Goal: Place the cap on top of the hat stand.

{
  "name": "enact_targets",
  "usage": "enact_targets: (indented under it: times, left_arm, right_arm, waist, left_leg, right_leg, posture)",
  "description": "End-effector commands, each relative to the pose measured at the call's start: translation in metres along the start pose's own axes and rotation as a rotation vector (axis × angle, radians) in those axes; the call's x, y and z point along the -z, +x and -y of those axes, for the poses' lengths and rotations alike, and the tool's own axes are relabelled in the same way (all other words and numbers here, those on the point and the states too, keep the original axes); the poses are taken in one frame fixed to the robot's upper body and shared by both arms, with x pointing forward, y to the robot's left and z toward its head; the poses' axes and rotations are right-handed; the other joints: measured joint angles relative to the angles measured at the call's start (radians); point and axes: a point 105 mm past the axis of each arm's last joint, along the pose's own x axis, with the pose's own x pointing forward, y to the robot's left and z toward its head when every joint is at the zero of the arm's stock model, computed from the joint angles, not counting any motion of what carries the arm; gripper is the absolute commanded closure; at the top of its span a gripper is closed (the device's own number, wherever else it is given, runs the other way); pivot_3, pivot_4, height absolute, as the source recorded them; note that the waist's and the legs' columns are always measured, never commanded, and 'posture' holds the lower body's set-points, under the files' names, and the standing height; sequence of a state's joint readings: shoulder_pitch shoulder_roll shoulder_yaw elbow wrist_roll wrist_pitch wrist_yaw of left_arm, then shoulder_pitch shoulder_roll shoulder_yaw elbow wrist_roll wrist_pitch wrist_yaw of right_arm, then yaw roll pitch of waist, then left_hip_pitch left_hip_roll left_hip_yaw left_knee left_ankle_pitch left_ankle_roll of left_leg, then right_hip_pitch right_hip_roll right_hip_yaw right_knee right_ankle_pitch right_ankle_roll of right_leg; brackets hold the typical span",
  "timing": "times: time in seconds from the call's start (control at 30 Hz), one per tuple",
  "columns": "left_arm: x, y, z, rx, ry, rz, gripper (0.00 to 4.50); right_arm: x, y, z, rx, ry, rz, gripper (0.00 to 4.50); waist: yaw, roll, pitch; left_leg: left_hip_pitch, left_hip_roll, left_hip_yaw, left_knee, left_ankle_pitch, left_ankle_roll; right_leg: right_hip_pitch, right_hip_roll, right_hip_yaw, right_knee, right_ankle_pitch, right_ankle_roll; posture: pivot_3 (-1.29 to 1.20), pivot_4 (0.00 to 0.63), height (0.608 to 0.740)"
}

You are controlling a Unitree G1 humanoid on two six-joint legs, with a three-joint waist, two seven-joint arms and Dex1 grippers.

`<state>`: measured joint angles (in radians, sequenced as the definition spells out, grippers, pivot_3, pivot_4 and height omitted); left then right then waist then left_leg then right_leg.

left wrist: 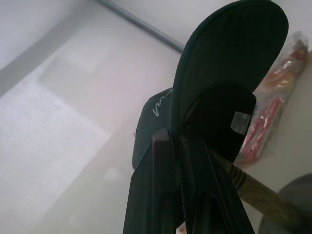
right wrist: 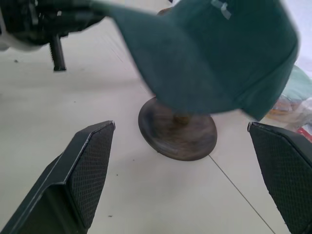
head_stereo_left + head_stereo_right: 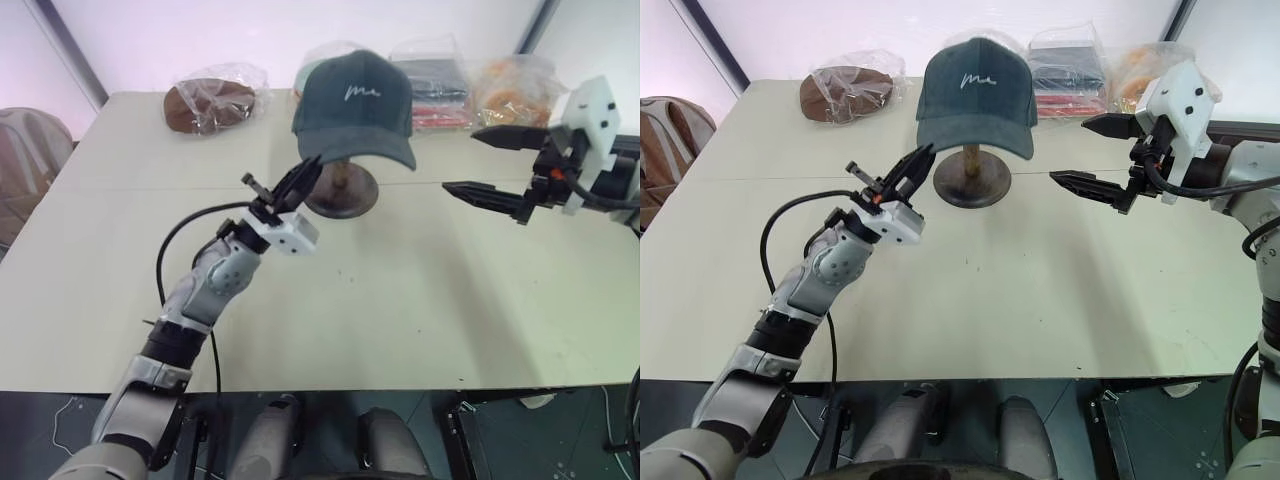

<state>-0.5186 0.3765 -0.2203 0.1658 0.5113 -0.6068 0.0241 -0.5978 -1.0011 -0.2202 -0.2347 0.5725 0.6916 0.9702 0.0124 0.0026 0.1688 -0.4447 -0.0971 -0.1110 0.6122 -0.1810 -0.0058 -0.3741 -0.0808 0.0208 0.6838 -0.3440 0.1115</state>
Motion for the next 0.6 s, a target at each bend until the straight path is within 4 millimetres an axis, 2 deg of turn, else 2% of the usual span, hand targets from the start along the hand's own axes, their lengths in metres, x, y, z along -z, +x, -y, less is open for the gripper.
enact_targets:
  times: [0.03,0.17,0.33,0.43,0.6]
  left_arm:
    - [-0.004,-0.006,0.001,0.009,-0.017,0.027,4.38]
    - [0.0,-0.016,0.011,0.051,-0.038,0.009,4.38]
    - [0.007,-0.035,0.034,0.174,-0.14,-0.043,4.38]
    - [0.006,-0.038,0.037,0.195,-0.185,-0.044,3.41]
    - [0.005,-0.042,0.043,0.266,-0.245,-0.057,0.82]
  right_arm:
    - [-0.015,-0.008,0.002,0.025,-0.053,0.034,0.0]
    - [-0.015,-0.008,0.002,0.024,-0.054,0.035,0.0]
    - [-0.015,-0.009,0.003,0.026,-0.057,0.034,0.0]
    - [-0.016,-0.009,0.003,0.027,-0.059,0.034,0.0]
    - [-0.016,-0.008,0.003,0.027,-0.06,0.034,0.0]
  waist:
    - [0.0,0.0,0.0]
    - [0.001,0.0,0.0]
    - [0.0,0.0,0.0]
    - [-0.001,0.001,0.0]
    - [0.0,0.001,0.0]
  left_leg:
    - [0.0,0.0,0.0,0.0,0.0,0.0]
    - [0.0,0.0,0.0,0.0,0.0,0.0]
    - [0.0,0.0,0.0,0.0,0.0,0.0]
    - [0.0,0.0,0.0,0.0,0.0,0.0]
    - [0.0,0.0,0.0,0.0,0.0,0.0]
  right_leg:
    - [0.0,0.0,0.0,0.0,0.0,0.0]
    - [0.0,0.0,0.0,0.0,0.0,0.0]
    - [0.0,0.0,0.0,0.0,0.0,0.0]
    - [0.0,0.0,0.001,0.0,0.0,0.0]
    - [0.0,0.0,0.001,0.0,0.0,0.0]
  posture:
    - [0.0,0.15,0.74]
    - [0.0,0.15,0.74]
    - [0.0,0.15,0.74]
    - [0.0,0.15,0.74]
    - [0.0,0.15,0.74]
